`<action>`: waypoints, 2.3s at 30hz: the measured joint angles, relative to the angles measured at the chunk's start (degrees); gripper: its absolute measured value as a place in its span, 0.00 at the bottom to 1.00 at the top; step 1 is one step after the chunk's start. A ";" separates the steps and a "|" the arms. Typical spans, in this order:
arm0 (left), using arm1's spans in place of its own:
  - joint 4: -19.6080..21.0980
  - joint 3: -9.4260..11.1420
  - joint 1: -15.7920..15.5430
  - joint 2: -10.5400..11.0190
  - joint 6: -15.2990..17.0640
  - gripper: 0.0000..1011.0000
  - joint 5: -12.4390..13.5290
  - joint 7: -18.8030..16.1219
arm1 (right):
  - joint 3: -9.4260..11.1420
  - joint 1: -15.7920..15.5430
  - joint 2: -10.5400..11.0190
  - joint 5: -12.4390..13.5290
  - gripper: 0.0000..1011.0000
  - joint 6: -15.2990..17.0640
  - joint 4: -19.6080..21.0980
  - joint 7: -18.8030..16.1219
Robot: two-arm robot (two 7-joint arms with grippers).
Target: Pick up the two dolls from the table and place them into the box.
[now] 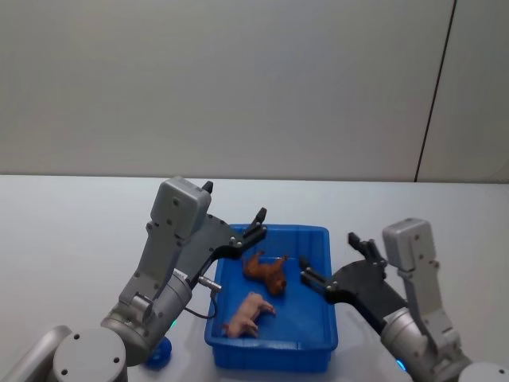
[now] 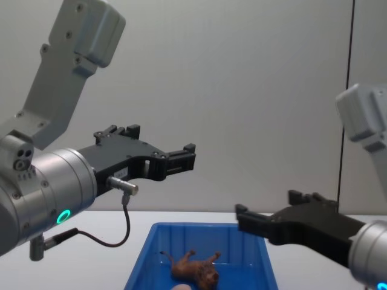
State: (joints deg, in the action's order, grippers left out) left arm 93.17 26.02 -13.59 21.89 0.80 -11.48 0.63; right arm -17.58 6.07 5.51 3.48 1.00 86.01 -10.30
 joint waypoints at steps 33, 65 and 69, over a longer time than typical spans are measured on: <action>1.85 -0.56 1.93 1.08 1.63 0.99 -1.85 -3.16 | 4.33 -5.90 4.57 1.75 0.99 0.50 6.48 14.63; 9.48 -3.73 14.83 8.75 8.80 0.99 -18.88 -16.15 | 4.84 -6.54 5.08 1.95 0.99 0.49 7.16 16.03; 9.51 -4.05 15.75 9.54 9.92 0.99 -20.20 -15.61 | 4.86 -6.56 5.10 1.95 0.99 0.49 7.18 16.05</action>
State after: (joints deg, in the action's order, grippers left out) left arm 102.69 21.97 2.16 31.43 10.72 -31.68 -14.98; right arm -12.72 -0.48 10.61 5.44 1.50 93.19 5.75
